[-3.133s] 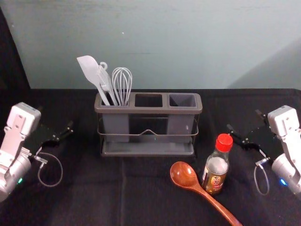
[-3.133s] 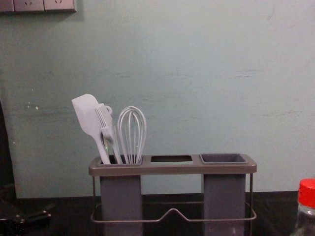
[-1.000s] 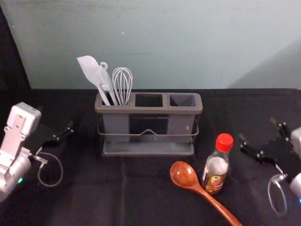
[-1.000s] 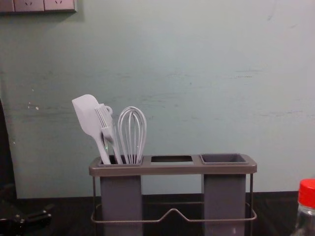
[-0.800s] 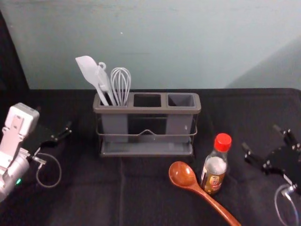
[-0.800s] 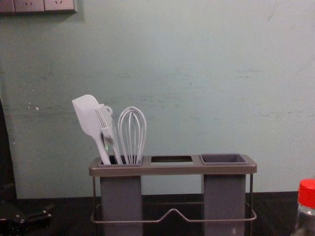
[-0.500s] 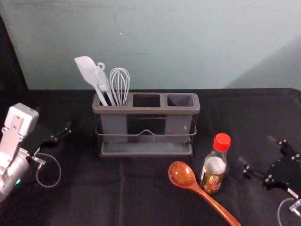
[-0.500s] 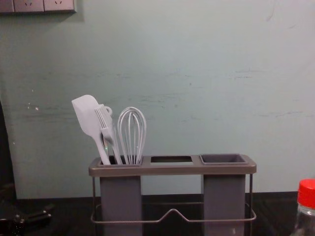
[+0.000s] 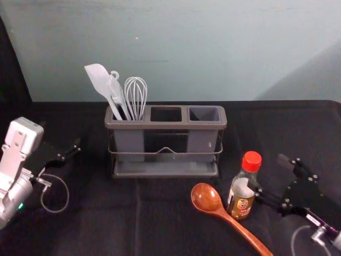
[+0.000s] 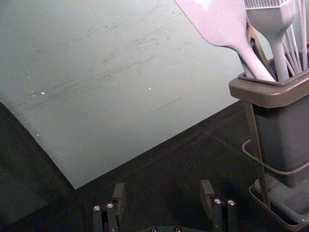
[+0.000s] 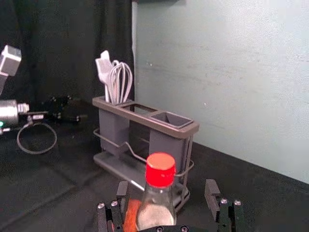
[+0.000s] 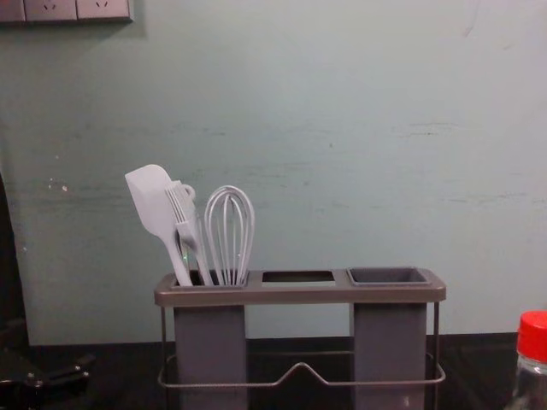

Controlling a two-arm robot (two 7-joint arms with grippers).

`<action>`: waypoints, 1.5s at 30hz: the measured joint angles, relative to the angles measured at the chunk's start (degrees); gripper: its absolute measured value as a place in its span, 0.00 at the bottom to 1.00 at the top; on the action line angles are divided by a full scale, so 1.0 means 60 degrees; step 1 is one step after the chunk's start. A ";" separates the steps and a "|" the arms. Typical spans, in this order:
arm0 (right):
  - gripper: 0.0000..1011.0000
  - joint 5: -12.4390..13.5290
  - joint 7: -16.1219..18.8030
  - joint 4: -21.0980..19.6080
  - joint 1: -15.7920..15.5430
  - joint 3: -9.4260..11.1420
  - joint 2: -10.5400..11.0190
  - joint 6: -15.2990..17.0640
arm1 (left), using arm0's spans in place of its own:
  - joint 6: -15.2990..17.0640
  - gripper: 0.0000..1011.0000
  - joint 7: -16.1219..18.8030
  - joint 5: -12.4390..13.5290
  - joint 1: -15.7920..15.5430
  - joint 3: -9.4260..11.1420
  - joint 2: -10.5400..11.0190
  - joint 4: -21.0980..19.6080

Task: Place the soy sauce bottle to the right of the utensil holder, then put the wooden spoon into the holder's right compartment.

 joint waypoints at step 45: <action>0.48 -0.0843 0.0560 0.0916 0.0889 -0.0007 -0.2148 0.0151 | 0.0000 1.00 0.0000 0.0001 0.0000 0.0000 0.0000 0.0000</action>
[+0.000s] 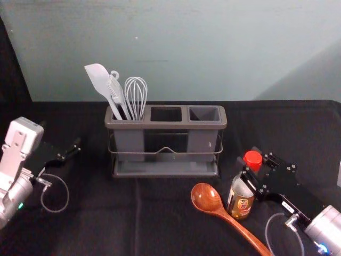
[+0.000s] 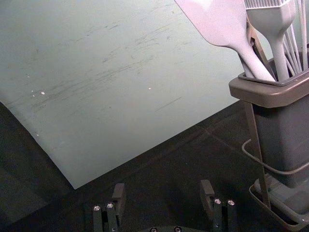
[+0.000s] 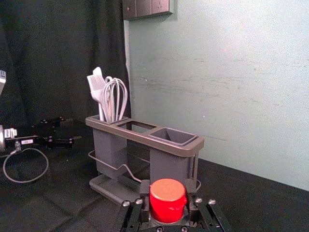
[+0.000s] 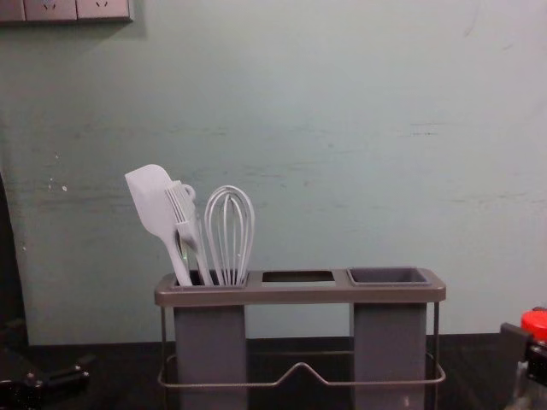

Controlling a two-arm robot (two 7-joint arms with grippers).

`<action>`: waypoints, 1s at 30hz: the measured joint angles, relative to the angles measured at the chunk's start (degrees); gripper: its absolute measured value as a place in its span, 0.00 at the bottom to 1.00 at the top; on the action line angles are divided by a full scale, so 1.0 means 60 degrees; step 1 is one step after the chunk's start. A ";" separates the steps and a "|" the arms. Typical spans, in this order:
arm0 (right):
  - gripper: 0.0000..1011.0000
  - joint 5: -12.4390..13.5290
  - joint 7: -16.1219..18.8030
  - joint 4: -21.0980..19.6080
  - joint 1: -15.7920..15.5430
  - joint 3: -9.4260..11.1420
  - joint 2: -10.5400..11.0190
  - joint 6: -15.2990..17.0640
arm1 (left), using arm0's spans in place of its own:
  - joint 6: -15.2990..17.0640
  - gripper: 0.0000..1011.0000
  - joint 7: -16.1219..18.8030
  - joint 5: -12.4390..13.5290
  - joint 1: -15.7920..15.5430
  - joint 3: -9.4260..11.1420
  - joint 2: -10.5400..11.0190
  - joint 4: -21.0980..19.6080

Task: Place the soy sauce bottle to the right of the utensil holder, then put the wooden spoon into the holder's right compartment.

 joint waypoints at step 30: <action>0.38 0.0480 0.1449 0.1871 0.2043 0.0548 -0.0669 0.0312 | -0.0001 1.00 0.0000 0.0000 0.0000 0.0001 0.0000 0.0000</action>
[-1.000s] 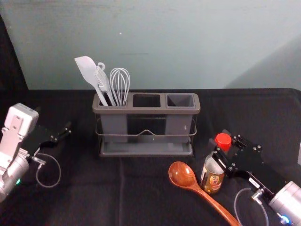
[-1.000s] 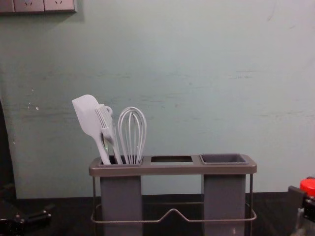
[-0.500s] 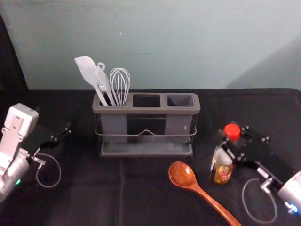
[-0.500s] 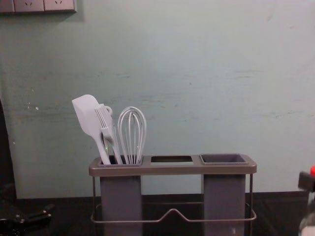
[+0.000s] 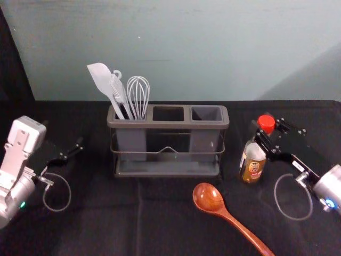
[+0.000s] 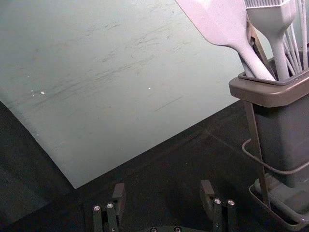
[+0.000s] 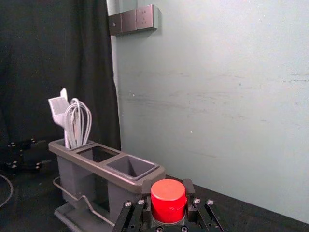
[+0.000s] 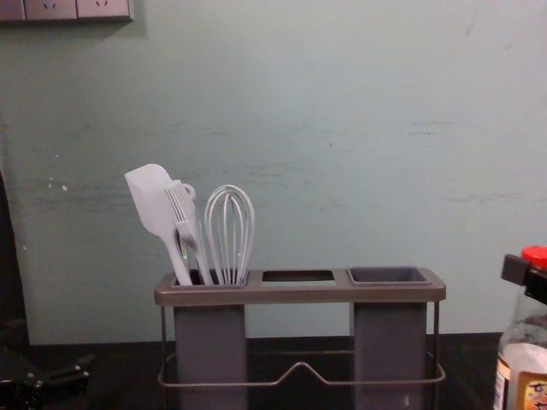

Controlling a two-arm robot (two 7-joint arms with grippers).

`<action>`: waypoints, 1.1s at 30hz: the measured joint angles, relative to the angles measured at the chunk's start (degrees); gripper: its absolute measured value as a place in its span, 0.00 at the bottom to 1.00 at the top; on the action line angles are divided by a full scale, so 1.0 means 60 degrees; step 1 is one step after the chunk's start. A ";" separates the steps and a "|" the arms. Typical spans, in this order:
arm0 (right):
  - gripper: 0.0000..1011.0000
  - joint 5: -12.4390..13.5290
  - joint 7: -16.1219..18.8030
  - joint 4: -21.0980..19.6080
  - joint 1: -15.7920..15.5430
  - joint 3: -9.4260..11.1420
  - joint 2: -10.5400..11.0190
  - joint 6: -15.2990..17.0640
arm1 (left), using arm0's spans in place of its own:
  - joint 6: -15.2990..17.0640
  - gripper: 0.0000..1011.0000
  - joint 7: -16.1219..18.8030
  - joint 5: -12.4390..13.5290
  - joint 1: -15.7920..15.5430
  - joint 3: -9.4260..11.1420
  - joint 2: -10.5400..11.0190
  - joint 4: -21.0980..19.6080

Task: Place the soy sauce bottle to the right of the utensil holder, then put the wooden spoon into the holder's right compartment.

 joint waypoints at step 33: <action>0.38 -0.0243 0.0486 0.2311 0.1780 -0.0539 -0.0852 -0.0363 | 0.0000 1.00 0.0000 0.0000 0.0000 -0.0001 0.0000 0.0000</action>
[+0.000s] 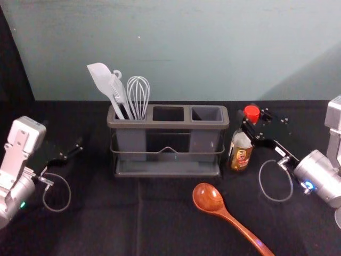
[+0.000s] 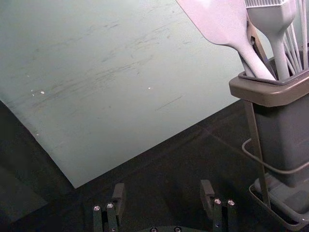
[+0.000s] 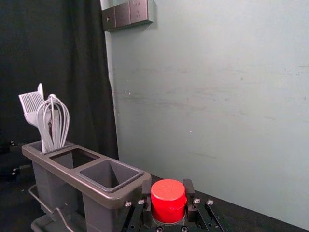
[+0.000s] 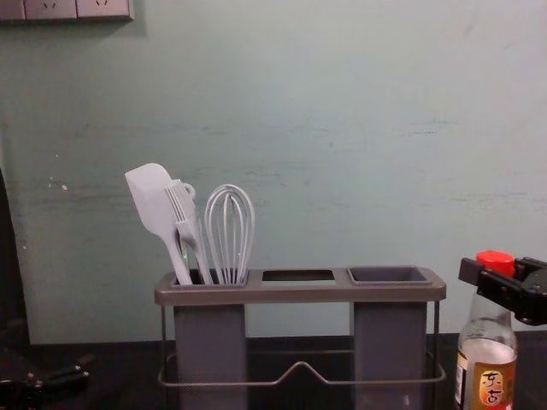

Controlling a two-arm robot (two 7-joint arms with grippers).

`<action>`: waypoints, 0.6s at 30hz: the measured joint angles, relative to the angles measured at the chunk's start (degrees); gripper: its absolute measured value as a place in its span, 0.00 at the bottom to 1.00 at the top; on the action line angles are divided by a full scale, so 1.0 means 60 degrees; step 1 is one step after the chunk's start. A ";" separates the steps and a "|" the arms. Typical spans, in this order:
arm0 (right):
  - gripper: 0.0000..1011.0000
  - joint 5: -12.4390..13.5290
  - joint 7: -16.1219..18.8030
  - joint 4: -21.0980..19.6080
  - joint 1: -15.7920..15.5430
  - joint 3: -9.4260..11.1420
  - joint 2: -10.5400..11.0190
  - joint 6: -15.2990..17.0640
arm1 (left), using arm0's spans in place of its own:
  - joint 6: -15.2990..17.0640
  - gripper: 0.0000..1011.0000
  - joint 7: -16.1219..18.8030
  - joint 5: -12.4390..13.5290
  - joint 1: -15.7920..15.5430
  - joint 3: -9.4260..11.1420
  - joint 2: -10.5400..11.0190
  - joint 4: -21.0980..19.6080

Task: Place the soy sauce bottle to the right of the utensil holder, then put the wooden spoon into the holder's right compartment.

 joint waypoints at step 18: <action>0.38 -0.0022 0.0054 0.0335 0.0197 -0.0056 -0.0167 -0.0127 | 0.0000 1.00 0.0000 0.0000 0.0000 0.0001 0.0000 0.0000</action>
